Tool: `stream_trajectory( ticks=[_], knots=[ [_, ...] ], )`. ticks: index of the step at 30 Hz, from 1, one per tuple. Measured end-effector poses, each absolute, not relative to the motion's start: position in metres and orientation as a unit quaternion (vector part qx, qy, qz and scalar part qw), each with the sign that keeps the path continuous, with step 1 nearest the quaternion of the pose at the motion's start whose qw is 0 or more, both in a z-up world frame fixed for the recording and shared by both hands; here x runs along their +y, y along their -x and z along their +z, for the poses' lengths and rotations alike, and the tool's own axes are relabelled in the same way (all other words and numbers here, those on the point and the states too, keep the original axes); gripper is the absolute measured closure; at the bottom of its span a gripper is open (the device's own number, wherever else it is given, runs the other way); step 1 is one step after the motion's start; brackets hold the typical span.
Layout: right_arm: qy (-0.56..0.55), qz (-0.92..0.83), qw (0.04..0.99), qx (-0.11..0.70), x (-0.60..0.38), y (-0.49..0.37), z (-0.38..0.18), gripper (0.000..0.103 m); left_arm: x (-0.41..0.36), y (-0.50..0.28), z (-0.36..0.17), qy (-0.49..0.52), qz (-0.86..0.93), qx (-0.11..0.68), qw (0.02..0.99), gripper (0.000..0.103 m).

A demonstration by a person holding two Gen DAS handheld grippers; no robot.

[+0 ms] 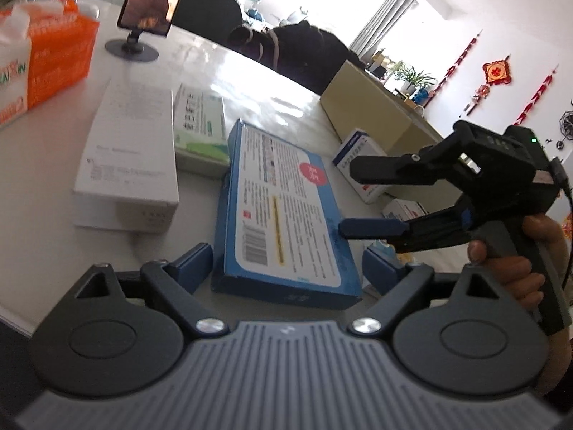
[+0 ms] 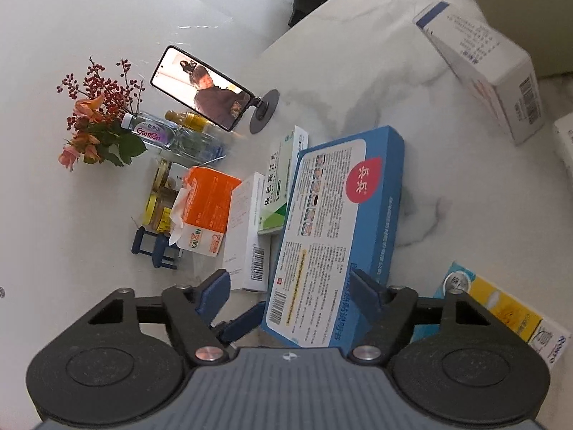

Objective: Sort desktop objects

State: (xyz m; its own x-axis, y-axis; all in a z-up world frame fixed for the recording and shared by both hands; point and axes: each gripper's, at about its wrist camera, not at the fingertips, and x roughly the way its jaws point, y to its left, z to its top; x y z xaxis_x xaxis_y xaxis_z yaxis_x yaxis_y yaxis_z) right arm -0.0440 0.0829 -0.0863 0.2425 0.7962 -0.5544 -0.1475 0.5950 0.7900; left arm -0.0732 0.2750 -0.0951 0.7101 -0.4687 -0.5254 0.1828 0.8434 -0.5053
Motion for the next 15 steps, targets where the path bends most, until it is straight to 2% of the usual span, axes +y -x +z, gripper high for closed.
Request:
stream_trajectory(
  ticks=[5, 15],
  knots=[
    [-0.301, 0.31, 0.743, 0.511, 0.08, 0.048, -0.083, 0.035, 0.277, 0.072, -0.095, 0.21, -0.181, 0.333, 0.901, 0.012],
    [-0.243, 0.3, 0.764, 0.517, 0.091, 0.06, -0.086, 0.031, 0.277, 0.077, -0.094, 0.21, -0.19, 0.335, 0.899, 0.013]
  ],
)
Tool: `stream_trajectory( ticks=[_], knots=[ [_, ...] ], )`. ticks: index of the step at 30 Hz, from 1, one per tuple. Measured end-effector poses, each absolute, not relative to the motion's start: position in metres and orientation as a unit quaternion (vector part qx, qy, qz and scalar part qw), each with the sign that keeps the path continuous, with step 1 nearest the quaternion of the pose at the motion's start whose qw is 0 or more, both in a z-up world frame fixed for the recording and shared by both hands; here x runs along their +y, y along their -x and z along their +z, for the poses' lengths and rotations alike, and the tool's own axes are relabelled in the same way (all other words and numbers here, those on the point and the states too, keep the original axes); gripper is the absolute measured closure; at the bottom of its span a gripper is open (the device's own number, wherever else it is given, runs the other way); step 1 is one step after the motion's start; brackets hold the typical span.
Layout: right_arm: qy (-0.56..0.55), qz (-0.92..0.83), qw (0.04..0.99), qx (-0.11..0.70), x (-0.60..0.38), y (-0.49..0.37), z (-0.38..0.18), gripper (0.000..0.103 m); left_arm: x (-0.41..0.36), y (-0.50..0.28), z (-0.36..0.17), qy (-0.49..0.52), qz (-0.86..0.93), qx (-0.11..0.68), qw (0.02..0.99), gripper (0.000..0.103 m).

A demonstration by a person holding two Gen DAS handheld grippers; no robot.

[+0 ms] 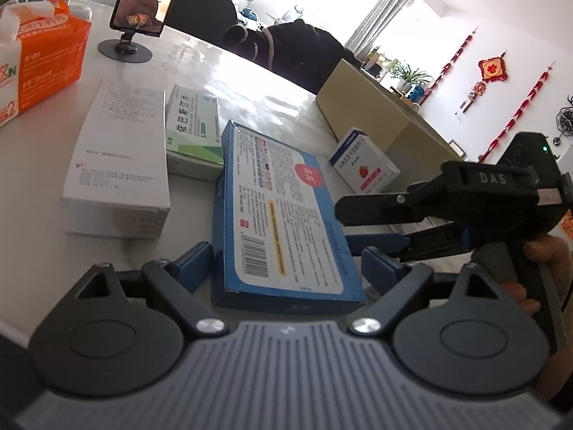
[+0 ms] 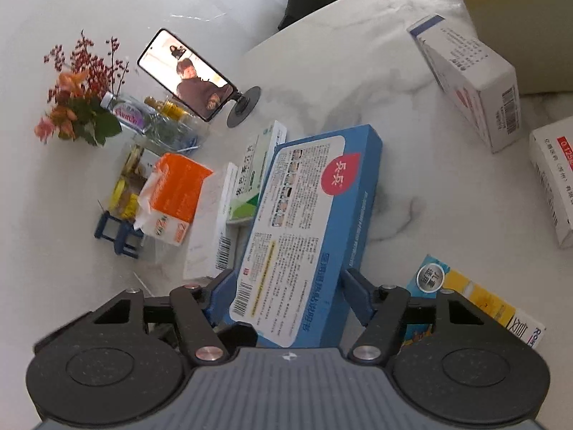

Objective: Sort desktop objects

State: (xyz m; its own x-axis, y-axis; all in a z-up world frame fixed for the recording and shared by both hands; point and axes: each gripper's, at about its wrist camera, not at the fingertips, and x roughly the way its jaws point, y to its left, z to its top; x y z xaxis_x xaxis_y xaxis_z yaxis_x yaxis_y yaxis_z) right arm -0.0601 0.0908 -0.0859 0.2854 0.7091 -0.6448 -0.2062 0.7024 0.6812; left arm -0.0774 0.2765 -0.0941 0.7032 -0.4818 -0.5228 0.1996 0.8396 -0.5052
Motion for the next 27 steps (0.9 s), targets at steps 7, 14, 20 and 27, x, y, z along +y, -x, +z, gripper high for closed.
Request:
stream_trajectory(
  ticks=[7, 14, 20, 27],
  knots=[
    [-0.221, 0.326, 0.753, 0.527, 0.104, 0.079, -0.085, 0.031, 0.286, 0.1, -0.088, 0.211, -0.172, 0.349, 0.897, 0.013],
    [-0.215, 0.349, 0.738, 0.536, 0.11, 0.097, -0.084, 0.031, 0.291, 0.12, -0.087, 0.223, -0.154, 0.35, 0.897, 0.013],
    [-0.21, 0.36, 0.732, 0.538, 0.112, 0.109, -0.082, 0.031, 0.293, 0.132, -0.088, 0.234, -0.144, 0.349, 0.896, 0.014],
    [-0.223, 0.353, 0.748, 0.515, 0.099, 0.107, -0.074, 0.031, 0.306, 0.143, -0.093, 0.284, -0.106, 0.356, 0.884, 0.021]
  ],
)
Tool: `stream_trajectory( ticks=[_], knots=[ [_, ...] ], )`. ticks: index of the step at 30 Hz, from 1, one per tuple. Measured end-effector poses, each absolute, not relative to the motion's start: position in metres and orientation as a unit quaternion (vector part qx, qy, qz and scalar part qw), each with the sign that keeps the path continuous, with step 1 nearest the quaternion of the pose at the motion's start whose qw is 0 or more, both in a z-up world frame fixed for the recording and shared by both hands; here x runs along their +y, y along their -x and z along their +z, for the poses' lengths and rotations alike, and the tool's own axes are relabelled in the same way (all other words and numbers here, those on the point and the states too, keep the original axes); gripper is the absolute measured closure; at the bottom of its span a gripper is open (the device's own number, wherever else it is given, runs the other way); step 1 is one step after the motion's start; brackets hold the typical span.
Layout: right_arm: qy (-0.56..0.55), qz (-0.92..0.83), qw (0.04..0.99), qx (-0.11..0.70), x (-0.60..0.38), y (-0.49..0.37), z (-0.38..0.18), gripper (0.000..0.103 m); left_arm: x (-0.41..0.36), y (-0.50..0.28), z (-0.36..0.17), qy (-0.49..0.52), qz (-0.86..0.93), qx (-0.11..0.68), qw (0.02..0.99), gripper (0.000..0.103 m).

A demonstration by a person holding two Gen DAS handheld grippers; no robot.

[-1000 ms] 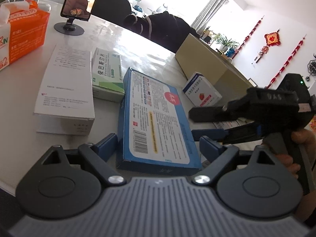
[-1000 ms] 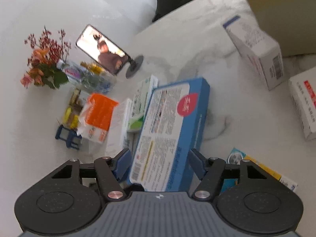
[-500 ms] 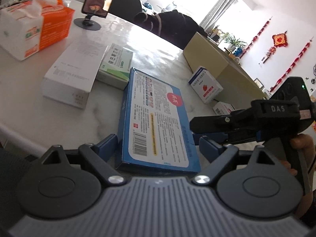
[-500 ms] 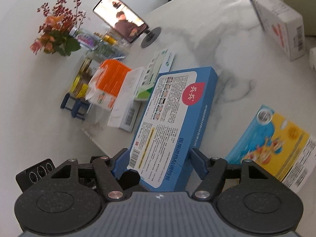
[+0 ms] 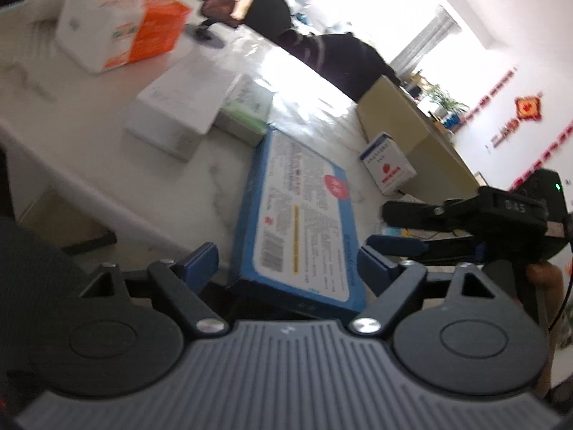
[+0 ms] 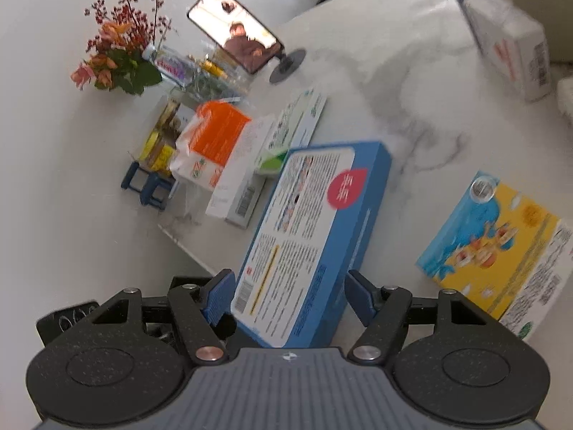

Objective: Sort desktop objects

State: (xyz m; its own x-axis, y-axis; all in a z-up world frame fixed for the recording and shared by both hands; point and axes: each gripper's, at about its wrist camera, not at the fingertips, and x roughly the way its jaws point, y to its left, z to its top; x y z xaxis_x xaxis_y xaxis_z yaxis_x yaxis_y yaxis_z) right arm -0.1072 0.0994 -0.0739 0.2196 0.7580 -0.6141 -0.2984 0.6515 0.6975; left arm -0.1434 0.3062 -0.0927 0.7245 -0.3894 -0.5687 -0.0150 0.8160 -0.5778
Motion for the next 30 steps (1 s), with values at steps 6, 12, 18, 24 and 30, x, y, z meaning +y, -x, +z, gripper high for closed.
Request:
stream_trajectory(
  ticks=[6, 12, 18, 24, 30],
  knots=[
    [-0.23, 0.353, 0.746, 0.516, 0.1, 0.101, -0.079, 0.04, 0.315, 0.14, -0.114, 0.355, -0.085, 0.375, 0.852, 0.038],
    [-0.229, 0.342, 0.742, 0.529, 0.103, 0.095, -0.093, 0.049, 0.316, 0.146, -0.119, 0.386, -0.076, 0.37, 0.842, 0.058],
    [-0.222, 0.343, 0.742, 0.533, 0.104, 0.095, -0.094, 0.05, 0.307, 0.149, -0.104, 0.349, -0.063, 0.358, 0.864, 0.06],
    [-0.229, 0.338, 0.739, 0.536, 0.1, 0.093, -0.093, 0.049, 0.292, 0.153, -0.078, 0.278, -0.065, 0.331, 0.899, 0.067],
    [-0.265, 0.331, 0.731, 0.535, 0.085, 0.085, -0.088, 0.035, 0.277, 0.148, -0.064, 0.245, -0.104, 0.304, 0.915, 0.067]
  ],
)
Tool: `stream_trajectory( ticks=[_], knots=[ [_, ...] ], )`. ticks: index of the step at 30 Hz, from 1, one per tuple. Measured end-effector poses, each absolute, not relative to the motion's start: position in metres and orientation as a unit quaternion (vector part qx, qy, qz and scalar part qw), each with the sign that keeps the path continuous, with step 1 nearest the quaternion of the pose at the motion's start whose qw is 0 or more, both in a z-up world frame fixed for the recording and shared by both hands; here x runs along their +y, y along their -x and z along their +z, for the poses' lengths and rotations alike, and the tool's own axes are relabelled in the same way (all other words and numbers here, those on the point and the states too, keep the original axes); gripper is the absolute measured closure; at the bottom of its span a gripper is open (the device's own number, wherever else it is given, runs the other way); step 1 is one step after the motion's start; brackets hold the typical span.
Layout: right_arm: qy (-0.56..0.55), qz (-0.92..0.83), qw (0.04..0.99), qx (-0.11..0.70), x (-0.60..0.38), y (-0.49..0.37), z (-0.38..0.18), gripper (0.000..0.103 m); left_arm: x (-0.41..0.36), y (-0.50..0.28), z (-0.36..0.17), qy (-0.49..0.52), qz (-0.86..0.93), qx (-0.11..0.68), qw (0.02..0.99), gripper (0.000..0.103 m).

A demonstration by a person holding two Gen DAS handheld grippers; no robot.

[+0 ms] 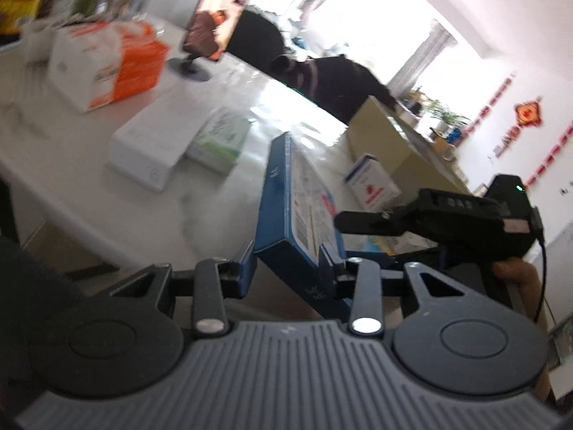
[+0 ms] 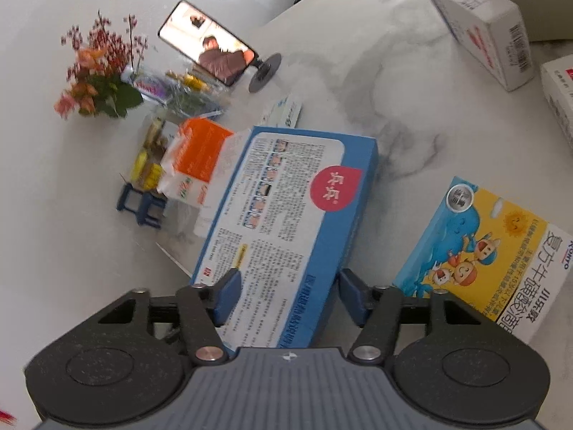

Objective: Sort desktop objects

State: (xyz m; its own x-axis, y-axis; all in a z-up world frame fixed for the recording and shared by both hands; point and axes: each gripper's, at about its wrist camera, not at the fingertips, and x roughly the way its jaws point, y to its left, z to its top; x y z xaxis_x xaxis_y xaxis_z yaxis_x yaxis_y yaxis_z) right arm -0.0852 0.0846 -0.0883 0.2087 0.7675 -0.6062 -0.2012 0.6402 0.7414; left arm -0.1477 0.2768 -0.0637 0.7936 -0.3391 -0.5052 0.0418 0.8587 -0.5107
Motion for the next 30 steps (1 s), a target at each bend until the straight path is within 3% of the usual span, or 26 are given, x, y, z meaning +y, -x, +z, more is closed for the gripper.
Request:
stream_trajectory(
  ticks=[7, 14, 19, 30],
  knots=[
    [-0.283, 0.333, 0.722, 0.536, 0.077, 0.078, -0.088, 0.029, 0.256, 0.133, -0.055, 0.234, -0.147, 0.28, 0.919, 0.065],
    [-0.295, 0.335, 0.725, 0.525, 0.072, 0.072, -0.08, 0.029, 0.24, 0.127, -0.042, 0.182, -0.124, 0.263, 0.939, 0.072],
    [-0.297, 0.338, 0.724, 0.522, 0.068, 0.067, -0.077, 0.029, 0.229, 0.119, -0.035, 0.134, -0.102, 0.254, 0.952, 0.082],
    [-0.322, 0.333, 0.734, 0.497, 0.048, 0.048, -0.059, 0.029, 0.2, 0.092, -0.039, 0.093, -0.112, 0.268, 0.952, 0.082]
  ],
)
